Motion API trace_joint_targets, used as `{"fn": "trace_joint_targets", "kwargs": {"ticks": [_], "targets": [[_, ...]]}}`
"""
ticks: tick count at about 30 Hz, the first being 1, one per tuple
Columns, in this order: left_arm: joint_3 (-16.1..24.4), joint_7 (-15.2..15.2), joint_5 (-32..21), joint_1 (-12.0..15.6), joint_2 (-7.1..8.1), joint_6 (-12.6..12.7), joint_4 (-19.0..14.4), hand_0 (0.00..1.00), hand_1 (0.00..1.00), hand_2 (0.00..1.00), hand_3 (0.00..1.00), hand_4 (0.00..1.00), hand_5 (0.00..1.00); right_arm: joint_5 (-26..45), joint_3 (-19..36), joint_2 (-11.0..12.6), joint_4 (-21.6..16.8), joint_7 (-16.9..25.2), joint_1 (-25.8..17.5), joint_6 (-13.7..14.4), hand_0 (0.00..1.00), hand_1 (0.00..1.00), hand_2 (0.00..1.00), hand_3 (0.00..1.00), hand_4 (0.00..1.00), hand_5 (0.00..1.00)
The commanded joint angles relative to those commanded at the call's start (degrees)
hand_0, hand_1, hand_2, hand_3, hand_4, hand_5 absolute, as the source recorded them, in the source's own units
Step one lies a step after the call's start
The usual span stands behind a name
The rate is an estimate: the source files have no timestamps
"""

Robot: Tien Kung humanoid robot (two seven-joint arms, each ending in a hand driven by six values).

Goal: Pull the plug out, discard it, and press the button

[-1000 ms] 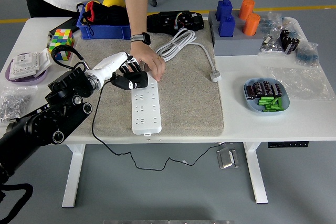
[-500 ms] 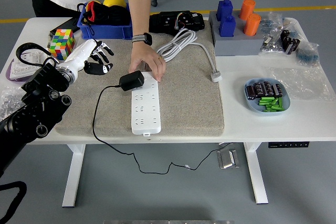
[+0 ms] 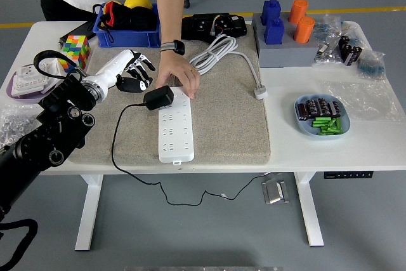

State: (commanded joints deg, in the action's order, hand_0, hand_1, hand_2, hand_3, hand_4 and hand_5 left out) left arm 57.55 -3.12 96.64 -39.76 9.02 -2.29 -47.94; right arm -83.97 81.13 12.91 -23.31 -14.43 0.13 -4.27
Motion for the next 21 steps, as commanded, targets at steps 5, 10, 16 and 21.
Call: {"fn": "trace_joint_targets", "kwargs": {"ticks": [5,10,16,21], "targets": [[-1.0,-0.7,-0.2,-0.6,-0.47,-1.9,0.0,0.779,0.793,0.766,0.858,0.998,0.102,0.1,-0.2,0.0,0.0,0.0,0.1,0.0,0.767,0.729,0.724,0.713,0.883,0.658],[-1.1,-0.7,-0.4,-0.7,-0.60,-2.5,0.2,0.817,0.871,0.853,0.907,0.998,0.258,0.0,-0.3,0.0,0.0,0.0,0.1,0.0,0.767,0.729,0.724,0.713,0.883,0.658],[-2.9,-1.4,-0.7,-1.6,-0.48,-3.7,1.9,0.829,0.893,0.881,0.909,0.998,0.284,0.0,-0.3,0.0,0.0,0.0,0.1,0.0,0.767,0.729,0.724,0.713,0.883,0.658],[-5.0,-0.9,-0.6,-2.4,-0.64,-3.3,3.9,0.796,0.814,0.777,0.794,0.998,0.107,0.1,-0.3,0.1,0.0,0.0,0.2,0.0,0.767,0.729,0.724,0.713,0.883,0.658]]}}
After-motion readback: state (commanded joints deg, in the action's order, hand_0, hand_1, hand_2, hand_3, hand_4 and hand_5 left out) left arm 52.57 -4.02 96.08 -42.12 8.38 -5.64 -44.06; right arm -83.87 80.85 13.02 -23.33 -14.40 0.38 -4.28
